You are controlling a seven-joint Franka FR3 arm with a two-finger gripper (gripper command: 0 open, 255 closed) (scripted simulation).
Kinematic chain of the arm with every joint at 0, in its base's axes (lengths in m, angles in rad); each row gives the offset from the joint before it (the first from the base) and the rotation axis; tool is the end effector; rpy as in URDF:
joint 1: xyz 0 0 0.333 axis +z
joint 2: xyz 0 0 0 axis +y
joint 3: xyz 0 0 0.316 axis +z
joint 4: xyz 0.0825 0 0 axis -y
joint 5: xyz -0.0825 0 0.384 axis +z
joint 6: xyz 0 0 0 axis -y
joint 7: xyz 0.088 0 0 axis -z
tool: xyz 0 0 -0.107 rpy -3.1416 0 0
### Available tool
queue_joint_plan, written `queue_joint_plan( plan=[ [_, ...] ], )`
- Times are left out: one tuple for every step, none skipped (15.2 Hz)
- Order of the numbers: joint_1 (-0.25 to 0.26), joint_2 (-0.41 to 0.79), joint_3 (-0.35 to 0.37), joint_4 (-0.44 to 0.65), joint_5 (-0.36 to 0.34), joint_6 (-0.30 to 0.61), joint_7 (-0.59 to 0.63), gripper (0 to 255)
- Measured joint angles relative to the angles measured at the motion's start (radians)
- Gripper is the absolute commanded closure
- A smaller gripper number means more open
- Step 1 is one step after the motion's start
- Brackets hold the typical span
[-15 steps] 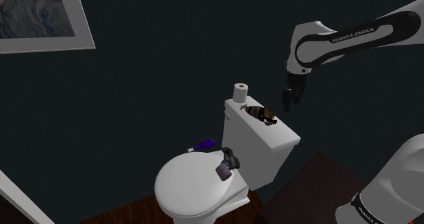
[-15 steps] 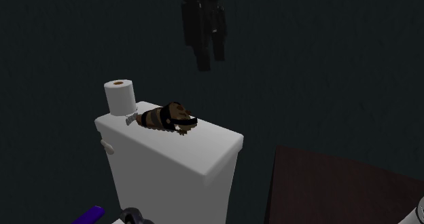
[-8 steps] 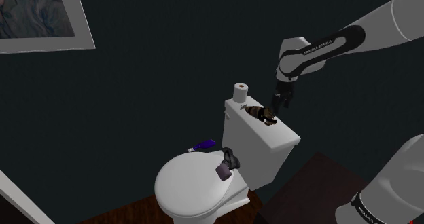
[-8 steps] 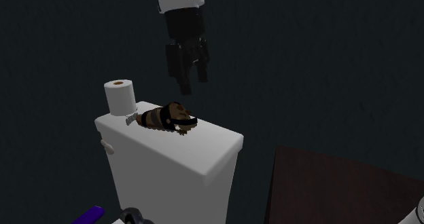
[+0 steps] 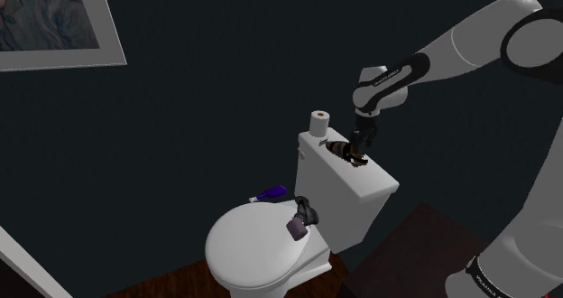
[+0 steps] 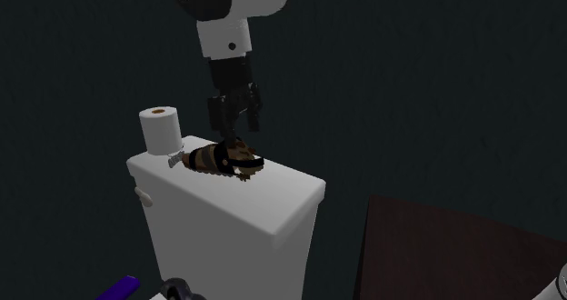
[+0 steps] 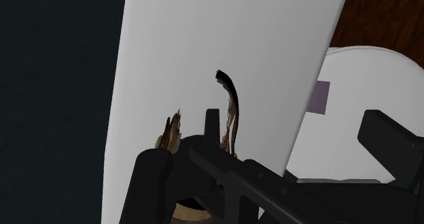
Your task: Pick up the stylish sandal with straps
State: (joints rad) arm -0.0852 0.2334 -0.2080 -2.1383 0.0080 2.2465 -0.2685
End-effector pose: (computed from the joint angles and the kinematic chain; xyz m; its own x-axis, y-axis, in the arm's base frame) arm 0.5307 -0.1590 0.2886 0.9916 -0.0278 -0.1266 -0.0269 -0.9996 0.0089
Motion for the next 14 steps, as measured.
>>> queue_joint_plan(
  plan=[
    [-0.006, 0.043, 0.001, 0.032, 0.011, 0.010, -0.008, 0],
    [-0.015, 0.082, 0.001, 0.065, 0.021, 0.016, -0.018, 0],
    [-0.024, 0.121, 0.001, 0.091, 0.031, 0.028, -0.027, 0],
    [-0.032, 0.157, 0.003, 0.123, 0.040, 0.031, -0.034, 0],
    [-0.035, 0.182, 0.005, 0.141, 0.046, 0.037, -0.035, 0],
    [-0.039, 0.202, 0.007, 0.152, 0.050, 0.046, -0.039, 0],
    [-0.040, 0.217, 0.009, 0.159, 0.054, 0.054, -0.039, 0],
    [-0.043, 0.226, 0.009, 0.157, 0.056, 0.065, -0.043, 0],
    [-0.046, 0.238, 0.010, 0.158, 0.059, 0.076, -0.046, 0],
    [-0.047, 0.253, 0.012, 0.160, 0.062, 0.088, -0.047, 0],
    [-0.048, 0.262, 0.014, 0.160, 0.064, 0.097, -0.047, 0],
    [-0.049, 0.270, 0.015, 0.161, 0.066, 0.105, -0.048, 0],
    [-0.049, 0.274, 0.016, 0.160, 0.067, 0.109, -0.049, 255],
    [-0.052, 0.275, 0.013, 0.162, 0.067, 0.111, -0.049, 255]
  ],
)
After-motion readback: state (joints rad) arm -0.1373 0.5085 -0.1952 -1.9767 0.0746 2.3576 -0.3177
